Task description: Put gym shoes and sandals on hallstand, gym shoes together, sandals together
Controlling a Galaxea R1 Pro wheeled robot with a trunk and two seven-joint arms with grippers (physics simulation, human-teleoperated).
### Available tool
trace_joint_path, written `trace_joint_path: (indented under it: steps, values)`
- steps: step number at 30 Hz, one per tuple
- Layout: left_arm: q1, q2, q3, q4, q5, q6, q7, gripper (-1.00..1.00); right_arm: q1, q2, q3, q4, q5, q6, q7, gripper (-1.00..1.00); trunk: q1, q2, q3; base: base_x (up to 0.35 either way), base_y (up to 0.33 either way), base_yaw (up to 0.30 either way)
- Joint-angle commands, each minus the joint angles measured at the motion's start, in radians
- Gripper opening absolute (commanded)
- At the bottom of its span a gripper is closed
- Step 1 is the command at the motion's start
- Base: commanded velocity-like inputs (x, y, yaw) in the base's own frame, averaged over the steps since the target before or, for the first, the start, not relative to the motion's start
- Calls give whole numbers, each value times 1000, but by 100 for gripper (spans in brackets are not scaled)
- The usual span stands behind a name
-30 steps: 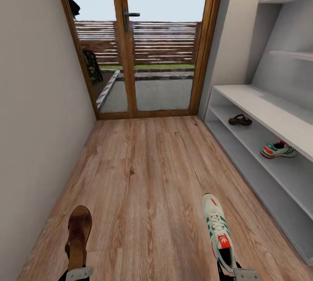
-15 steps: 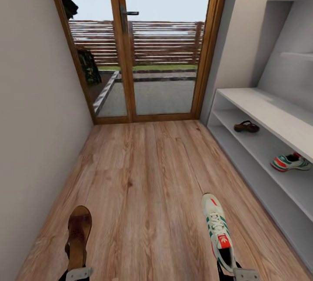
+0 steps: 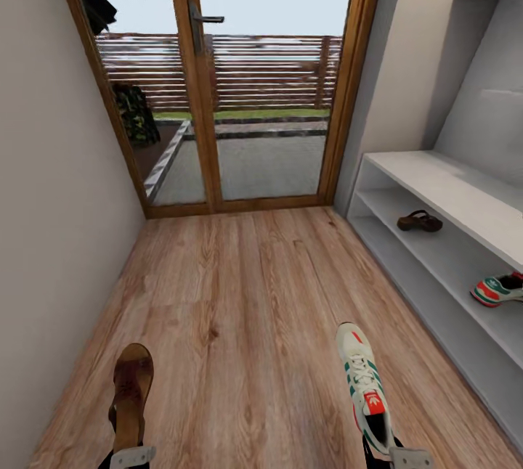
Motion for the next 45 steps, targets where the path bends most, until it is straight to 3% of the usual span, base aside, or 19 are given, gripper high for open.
trace_joint_path:
  steps: [1, 45]
  values:
    - [-1, -1, 7, 0, -13, -3, -4, -100, -1, -1, 8, 0, -10, -3, -5, -100, 0, 0, -1, 338, 102, -235]
    - [-1, -1, 8, 1, -14, -3, -4, -100, -1, -1, 8, 0, -10, -3, -5, -100, 0, 0, -1, 324, 134, -261]
